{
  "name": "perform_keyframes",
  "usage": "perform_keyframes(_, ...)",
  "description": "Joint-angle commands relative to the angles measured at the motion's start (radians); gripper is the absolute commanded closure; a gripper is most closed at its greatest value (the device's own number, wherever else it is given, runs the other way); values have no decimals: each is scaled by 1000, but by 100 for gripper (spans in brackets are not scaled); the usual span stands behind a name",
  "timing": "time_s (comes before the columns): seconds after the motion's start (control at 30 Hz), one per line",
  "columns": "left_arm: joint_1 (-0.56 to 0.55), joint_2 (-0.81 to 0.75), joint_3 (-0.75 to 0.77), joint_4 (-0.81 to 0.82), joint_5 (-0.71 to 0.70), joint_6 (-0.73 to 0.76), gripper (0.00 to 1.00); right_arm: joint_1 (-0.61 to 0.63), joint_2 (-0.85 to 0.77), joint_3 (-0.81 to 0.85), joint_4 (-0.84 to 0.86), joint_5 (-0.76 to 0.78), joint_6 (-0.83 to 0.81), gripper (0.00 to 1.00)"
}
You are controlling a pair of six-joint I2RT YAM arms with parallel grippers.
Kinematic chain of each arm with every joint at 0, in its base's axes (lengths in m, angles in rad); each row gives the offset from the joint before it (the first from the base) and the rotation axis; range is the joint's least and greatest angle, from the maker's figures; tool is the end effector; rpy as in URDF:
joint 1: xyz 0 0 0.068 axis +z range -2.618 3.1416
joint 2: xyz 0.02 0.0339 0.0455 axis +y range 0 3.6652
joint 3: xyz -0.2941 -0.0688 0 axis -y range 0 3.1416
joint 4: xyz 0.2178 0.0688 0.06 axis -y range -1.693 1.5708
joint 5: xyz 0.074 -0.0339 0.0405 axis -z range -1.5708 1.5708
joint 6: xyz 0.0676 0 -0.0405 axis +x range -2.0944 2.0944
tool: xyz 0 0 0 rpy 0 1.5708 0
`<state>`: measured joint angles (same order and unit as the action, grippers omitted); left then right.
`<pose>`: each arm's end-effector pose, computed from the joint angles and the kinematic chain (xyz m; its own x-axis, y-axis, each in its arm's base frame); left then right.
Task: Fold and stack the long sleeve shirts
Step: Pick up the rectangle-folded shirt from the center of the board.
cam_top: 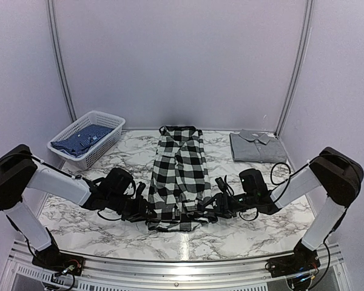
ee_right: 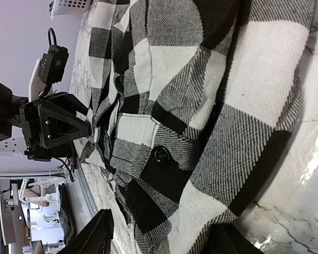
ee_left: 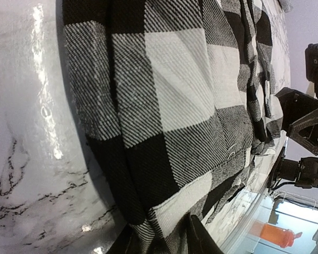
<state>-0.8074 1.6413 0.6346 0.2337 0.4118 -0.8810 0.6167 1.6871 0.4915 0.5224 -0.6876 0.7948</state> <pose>0.1914 -0.2392 0.1600 -0.9708 -0.0080 -0.2399 0.1750 0.6606 -0.7300 0.2105 0.2018 0.1462 -0.9642 -0.0075 -0.2652 -0.2336 0.4979 0.8352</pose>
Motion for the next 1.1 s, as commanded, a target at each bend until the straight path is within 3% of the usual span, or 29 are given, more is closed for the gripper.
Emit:
perform_keyframes(0.0, -16, 30, -27, -54, 6, -16, 71, 2, 62, 10, -47, 51, 34, 43)
perform_keyframes(0.47, -20, 35, -14, -49, 0, -16, 77, 15, 136, 21, 77, 50, 134, 53)
perform_keyframes(0.83, -26, 25, -1, -45, 1, -5, 85, 34, 154, 65, 63, 63, 144, 74)
perform_keyframes(1.07, -43, -17, -11, -43, -6, -8, 96, 60, 117, 46, 41, 75, 135, 100)
